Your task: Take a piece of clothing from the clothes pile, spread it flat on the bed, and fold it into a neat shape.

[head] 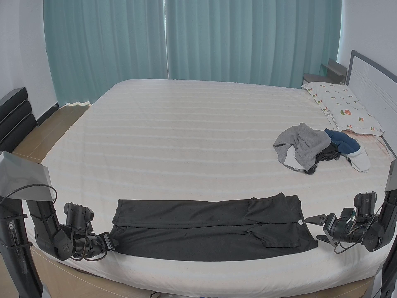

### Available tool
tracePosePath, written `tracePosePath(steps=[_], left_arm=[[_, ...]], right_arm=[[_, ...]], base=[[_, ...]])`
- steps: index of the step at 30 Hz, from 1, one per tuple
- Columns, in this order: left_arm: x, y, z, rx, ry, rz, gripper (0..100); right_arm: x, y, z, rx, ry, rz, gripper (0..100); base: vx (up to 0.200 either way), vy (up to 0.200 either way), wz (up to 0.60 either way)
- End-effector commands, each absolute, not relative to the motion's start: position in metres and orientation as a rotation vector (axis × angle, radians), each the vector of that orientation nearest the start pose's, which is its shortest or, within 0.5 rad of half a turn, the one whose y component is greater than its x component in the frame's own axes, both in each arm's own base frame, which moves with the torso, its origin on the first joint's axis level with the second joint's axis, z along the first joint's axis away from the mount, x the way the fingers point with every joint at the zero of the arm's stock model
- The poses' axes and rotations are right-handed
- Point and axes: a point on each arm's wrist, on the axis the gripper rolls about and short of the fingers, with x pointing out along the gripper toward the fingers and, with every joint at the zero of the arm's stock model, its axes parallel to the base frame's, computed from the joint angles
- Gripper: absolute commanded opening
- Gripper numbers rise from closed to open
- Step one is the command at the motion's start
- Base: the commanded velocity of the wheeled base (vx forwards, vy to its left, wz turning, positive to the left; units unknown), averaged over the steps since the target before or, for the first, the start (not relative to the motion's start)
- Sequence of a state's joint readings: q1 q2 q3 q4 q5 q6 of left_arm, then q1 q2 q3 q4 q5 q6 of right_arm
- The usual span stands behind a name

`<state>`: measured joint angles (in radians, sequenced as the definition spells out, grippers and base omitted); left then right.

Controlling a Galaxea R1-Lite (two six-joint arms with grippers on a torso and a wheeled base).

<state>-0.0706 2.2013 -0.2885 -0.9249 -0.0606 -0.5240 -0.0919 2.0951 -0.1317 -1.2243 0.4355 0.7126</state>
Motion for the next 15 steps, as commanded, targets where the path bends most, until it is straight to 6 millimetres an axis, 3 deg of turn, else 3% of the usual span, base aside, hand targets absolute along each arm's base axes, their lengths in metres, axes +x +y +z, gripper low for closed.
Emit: tracePosePath(steps=[1,7,13,15], left_arm=[[0.247,-0.014,-0.024,-0.5,0.957,0.137,100],[0.258,-0.008,0.008,-0.617,0.835,0.044,100],[0.287,-0.014,0.016,-0.663,0.773,0.036,100],[0.288,-0.014,0.014,-0.661,0.777,0.036,100]], right_arm=[[0.226,-0.011,0.001,0.866,0.816,0.058,100],[0.225,-0.01,-0.001,0.871,0.833,0.056,100],[0.225,-0.01,-0.007,0.871,0.858,0.051,100],[0.225,-0.01,-0.007,0.869,0.858,0.051,100]], base=[[0.0,0.0,0.0],[0.0,0.0,0.0],[0.0,0.0,0.0],[0.0,0.0,0.0]])
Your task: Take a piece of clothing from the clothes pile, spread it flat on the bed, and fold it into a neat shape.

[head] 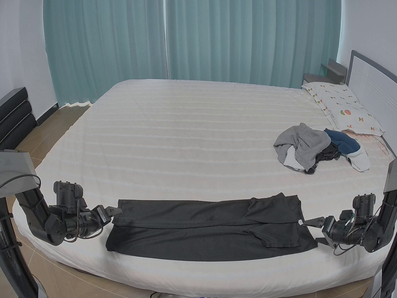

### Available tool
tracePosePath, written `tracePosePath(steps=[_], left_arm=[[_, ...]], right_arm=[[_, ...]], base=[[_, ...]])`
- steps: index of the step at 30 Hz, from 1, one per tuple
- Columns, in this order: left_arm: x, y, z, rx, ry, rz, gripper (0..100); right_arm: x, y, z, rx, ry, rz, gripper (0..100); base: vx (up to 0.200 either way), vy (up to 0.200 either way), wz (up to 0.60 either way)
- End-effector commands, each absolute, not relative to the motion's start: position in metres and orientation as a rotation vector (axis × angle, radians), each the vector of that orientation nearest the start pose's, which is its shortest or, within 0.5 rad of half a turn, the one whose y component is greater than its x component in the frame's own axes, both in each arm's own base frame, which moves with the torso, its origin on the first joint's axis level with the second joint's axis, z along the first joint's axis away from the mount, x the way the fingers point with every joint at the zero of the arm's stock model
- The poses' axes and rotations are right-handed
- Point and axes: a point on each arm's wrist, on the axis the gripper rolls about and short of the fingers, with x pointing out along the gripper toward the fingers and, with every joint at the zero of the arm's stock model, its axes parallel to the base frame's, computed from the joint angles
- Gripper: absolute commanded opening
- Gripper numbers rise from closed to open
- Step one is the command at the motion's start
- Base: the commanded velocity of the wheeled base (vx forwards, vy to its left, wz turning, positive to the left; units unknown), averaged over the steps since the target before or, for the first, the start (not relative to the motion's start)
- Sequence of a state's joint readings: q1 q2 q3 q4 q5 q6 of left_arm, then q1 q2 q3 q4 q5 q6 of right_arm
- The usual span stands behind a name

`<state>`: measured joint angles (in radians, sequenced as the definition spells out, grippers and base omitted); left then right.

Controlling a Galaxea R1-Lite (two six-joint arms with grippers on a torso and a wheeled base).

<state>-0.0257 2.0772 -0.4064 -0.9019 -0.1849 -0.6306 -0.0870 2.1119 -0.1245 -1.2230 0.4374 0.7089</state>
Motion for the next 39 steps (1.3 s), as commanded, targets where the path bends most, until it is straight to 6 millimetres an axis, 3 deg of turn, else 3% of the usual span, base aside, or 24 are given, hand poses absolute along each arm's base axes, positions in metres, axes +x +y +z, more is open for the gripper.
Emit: tracePosePath(steps=[1,6,12,36,37,39], left_arm=[[0.299,-0.016,0.005,-0.649,0.79,0.037,100],[0.319,-0.022,-0.004,-0.637,0.781,0.017,100],[0.327,-0.024,-0.036,-0.519,0.843,-0.016,100],[0.318,-0.037,-0.037,-0.487,0.8,-0.077,100],[0.318,-0.036,-0.036,-0.488,0.799,-0.076,0],[0.317,-0.035,-0.037,-0.488,0.8,-0.071,0]], right_arm=[[0.223,-0.009,-0.012,0.875,0.884,0.049,100],[0.222,-0.008,-0.017,0.861,0.901,0.068,100],[0.218,-0.008,-0.02,0.853,0.879,0.079,100],[0.214,-0.007,-0.03,0.845,0.841,0.094,100],[0.214,-0.006,-0.03,0.844,0.841,0.095,100],[0.214,-0.007,-0.03,0.845,0.841,0.094,100]], base=[[0.0,0.0,0.0],[0.0,0.0,0.0],[0.0,0.0,0.0],[0.0,0.0,0.0],[0.0,0.0,0.0],[0.0,0.0,0.0]])
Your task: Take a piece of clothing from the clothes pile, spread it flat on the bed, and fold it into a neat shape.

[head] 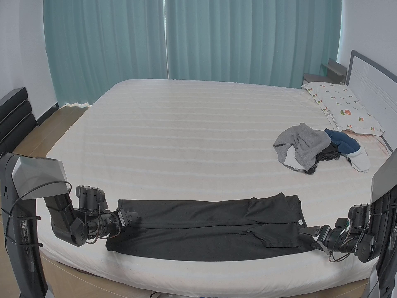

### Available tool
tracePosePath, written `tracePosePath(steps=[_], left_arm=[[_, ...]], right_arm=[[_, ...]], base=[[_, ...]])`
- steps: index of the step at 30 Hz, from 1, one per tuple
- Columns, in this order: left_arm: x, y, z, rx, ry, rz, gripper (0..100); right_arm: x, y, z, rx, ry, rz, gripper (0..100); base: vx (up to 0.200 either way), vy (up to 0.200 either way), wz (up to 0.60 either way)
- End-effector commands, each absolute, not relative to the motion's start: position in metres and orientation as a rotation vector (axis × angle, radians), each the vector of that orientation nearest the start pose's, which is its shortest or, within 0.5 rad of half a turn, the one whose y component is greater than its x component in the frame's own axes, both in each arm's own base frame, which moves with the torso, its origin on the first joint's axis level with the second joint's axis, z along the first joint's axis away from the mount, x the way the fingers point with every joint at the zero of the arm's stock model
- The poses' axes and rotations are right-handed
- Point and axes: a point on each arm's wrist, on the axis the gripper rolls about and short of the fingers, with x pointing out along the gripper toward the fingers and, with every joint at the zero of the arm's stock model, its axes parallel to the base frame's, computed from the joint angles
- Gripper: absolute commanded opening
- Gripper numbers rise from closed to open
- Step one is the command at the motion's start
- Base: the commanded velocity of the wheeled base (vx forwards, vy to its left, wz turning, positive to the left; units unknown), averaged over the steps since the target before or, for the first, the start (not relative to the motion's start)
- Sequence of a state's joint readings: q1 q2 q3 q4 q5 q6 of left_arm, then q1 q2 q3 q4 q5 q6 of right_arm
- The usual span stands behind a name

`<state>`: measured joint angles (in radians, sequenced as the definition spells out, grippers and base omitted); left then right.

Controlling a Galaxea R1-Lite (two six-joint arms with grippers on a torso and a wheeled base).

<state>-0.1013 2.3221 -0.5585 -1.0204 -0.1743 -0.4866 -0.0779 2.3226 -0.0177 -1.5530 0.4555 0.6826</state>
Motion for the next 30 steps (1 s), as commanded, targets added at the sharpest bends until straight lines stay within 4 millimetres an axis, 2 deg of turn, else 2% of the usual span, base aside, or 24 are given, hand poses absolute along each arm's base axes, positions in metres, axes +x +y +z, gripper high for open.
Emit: tracePosePath(steps=[1,21,27,30], left_arm=[[0.3165,-0.0341,-0.0364,-0.49,0.8,-0.068,0],[0.3139,-0.03,-0.0347,-0.514,0.797,-0.051,0],[0.3185,-0.0304,-0.0317,-0.561,0.78,-0.037,0],[0.3205,-0.0305,-0.0303,-0.568,0.772,-0.037,0]], right_arm=[[0.2136,-0.0065,-0.0297,0.844,0.841,0.095,100],[0.2136,-0.0068,-0.0297,0.845,0.841,0.095,100],[0.2136,-0.0068,-0.0297,0.845,0.841,0.095,100],[0.2136,-0.0068,-0.0297,0.845,0.841,0.095,100]], base=[[0.0,0.0,0.0],[0.0,0.0,0.0],[-0.2,0.0,0.0],[0.0,0.0,0.0]])
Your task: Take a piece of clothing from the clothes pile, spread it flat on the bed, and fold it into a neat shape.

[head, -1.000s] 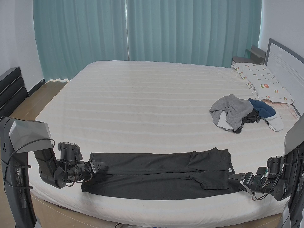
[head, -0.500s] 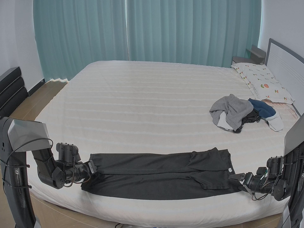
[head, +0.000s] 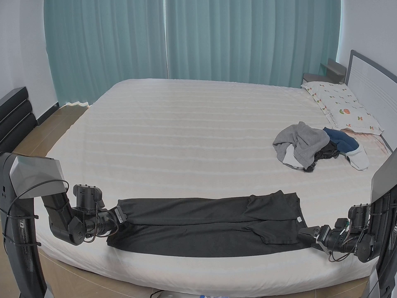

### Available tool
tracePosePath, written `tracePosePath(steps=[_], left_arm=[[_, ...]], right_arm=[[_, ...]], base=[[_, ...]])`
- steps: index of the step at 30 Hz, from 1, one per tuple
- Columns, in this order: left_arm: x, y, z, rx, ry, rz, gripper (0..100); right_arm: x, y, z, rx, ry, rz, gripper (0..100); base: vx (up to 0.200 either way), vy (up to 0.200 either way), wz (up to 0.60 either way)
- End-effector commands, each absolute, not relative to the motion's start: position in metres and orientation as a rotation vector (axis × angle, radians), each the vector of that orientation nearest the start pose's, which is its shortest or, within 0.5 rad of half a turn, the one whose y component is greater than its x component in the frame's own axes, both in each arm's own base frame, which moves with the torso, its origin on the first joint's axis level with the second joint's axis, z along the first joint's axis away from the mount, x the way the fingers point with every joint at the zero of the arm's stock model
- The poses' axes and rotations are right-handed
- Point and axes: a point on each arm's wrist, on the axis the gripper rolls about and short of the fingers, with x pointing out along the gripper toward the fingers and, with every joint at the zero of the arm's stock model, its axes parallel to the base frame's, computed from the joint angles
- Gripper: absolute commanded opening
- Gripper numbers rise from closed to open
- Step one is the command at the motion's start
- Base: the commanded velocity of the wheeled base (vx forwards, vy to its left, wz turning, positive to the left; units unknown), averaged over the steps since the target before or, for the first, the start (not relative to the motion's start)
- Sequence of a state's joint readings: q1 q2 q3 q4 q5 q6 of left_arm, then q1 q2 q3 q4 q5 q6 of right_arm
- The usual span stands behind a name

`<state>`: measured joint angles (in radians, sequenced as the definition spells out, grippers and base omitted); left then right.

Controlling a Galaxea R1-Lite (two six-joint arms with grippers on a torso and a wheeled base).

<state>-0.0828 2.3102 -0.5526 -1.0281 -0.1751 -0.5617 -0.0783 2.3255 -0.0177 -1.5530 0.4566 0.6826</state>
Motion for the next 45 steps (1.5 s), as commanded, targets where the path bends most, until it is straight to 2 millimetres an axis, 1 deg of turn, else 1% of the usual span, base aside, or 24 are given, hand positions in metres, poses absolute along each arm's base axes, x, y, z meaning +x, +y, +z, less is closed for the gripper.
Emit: tracePosePath(steps=[1,6,12,17,22,24,28,33,45], left_arm=[[0.321,-0.031,-0.03,-0.57,0.772,-0.037,0],[0.323,-0.031,-0.029,-0.576,0.763,-0.037,0],[0.329,-0.031,-0.021,-0.667,0.731,-0.015,0],[0.331,-0.032,-0.02,-0.693,0.725,-0.011,0],[0.33,-0.035,-0.01,-0.692,0.71,-0.024,0],[0.33,-0.041,-0.006,-0.688,0.704,-0.044,0],[0.329,-0.047,-0.005,-0.681,0.708,-0.062,0],[0.328,-0.047,-0.007,-0.679,0.715,-0.061,0],[0.33,-0.048,-0.007,-0.7,0.707,-0.057,0]], right_arm=[[0.214,-0.007,-0.03,0.845,0.841,0.095,100],[0.214,-0.007,-0.03,0.845,0.841,0.095,100],[0.214,-0.007,-0.03,0.847,0.842,0.096,100],[0.214,-0.007,-0.03,0.845,0.841,0.095,100],[0.214,-0.007,-0.03,0.845,0.841,0.095,100],[0.214,-0.007,-0.03,0.846,0.842,0.097,100],[0.214,-0.007,-0.03,0.847,0.842,0.096,100],[0.214,-0.007,-0.03,0.847,0.842,0.096,100],[0.214,-0.007,-0.03,0.847,0.842,0.096,100]], base=[[0.0,0.0,0.0],[0.0,0.0,0.0],[0.0,0.0,0.0],[0.0,0.0,0.0],[0.0,0.0,0.0],[0.0,0.0,0.0],[0.0,-0.2,0.0],[0.0,-0.2,0.0],[0.0,0.0,0.0]])
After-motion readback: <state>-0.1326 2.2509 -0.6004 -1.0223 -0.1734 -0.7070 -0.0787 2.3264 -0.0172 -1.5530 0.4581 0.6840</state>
